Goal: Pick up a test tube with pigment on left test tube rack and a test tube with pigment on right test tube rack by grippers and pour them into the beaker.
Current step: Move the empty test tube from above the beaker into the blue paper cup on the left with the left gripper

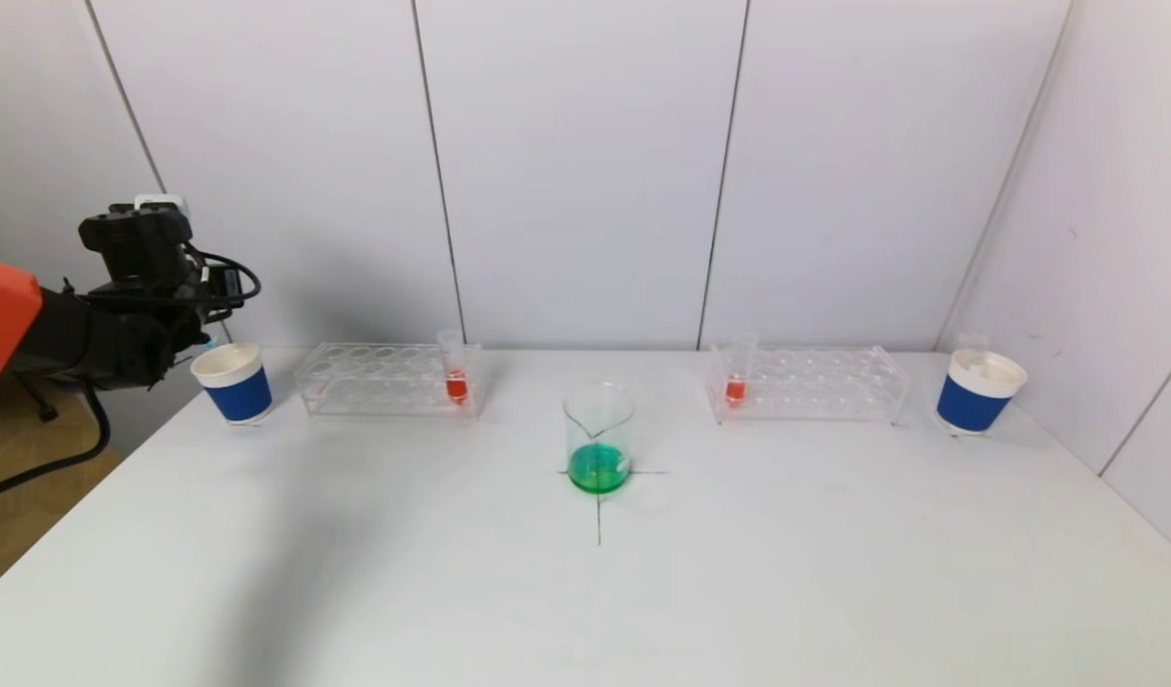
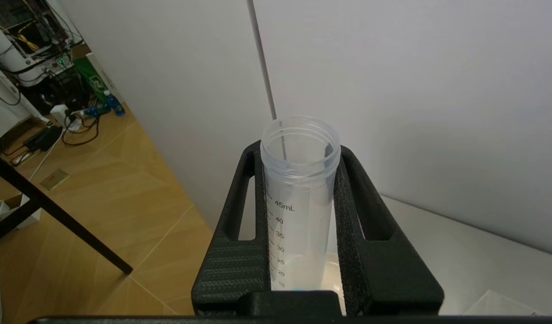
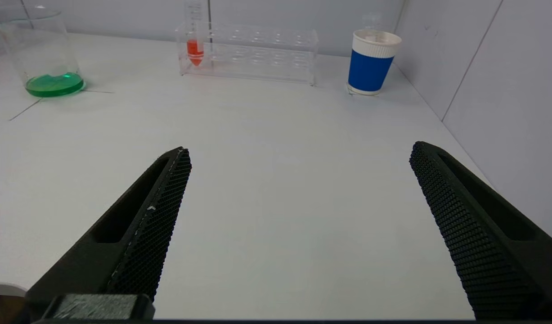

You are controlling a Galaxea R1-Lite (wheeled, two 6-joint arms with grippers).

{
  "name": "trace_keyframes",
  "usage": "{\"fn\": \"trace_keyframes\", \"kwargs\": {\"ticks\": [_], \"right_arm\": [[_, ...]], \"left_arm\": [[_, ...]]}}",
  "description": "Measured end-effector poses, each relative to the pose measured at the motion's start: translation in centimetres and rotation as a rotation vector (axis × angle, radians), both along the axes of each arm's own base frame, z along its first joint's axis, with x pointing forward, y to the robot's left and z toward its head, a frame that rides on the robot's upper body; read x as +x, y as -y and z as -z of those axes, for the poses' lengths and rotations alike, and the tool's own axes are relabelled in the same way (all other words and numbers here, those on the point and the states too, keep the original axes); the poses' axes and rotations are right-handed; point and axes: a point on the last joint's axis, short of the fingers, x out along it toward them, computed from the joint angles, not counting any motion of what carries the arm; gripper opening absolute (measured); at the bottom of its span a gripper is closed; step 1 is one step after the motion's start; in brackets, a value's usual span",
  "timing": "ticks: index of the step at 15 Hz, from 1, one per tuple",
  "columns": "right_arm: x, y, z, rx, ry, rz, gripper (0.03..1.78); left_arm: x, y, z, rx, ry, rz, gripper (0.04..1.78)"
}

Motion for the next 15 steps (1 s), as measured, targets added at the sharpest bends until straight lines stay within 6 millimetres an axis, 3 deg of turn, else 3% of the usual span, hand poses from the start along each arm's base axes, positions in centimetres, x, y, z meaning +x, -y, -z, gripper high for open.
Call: {"fn": "trace_keyframes", "kwargs": {"ticks": [9,15], "right_arm": [[0.0,0.0,0.0,0.0,0.0,0.001,1.77],[0.0,0.0,0.0,0.0,0.0,0.0,1.77]], "left_arm": [[-0.2,0.2,4.2,0.008,-0.006,0.015,0.44],[-0.4,0.3,5.3,0.004,-0.021,0.019,0.44]]}}
